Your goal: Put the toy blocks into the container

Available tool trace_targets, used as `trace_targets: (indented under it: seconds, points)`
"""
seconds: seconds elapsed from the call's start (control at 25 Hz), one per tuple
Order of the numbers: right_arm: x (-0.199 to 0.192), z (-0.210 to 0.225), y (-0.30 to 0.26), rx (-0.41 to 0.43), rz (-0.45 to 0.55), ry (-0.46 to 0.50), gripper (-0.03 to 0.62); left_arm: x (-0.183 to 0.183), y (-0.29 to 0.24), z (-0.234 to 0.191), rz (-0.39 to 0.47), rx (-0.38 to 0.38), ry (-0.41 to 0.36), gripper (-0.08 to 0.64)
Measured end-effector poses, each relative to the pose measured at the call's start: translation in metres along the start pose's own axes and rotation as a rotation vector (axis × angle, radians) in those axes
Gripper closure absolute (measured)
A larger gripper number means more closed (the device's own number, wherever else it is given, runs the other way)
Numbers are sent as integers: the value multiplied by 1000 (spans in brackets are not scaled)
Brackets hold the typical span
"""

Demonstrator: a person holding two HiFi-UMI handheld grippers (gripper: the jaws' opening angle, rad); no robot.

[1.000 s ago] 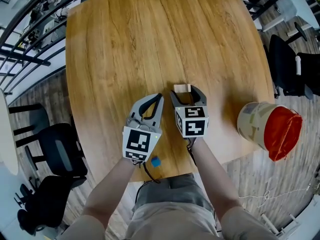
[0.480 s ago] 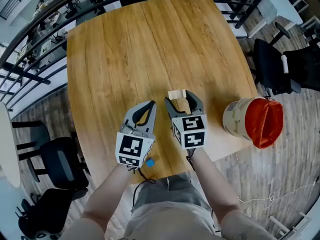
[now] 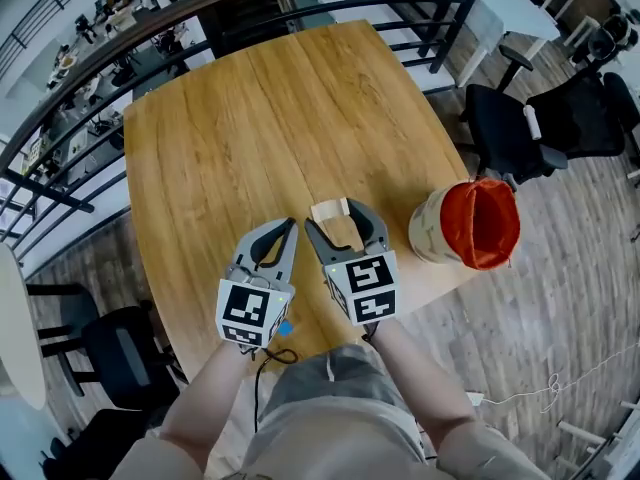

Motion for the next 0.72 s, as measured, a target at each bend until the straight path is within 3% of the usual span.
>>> trace_targets:
  seconds: [0.72]
  points:
    - [11,-3,134,-161,118,9,316,58,13,92,90,-220,-63,548]
Point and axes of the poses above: the fingertips, and each gripper's own axes: y backward along the fingers, z to its right, x out of its top, the point moved 10 cm from there along y, backward along the fingers, and after that the axes turned 11 degrees about x, right-handed, at the moved point
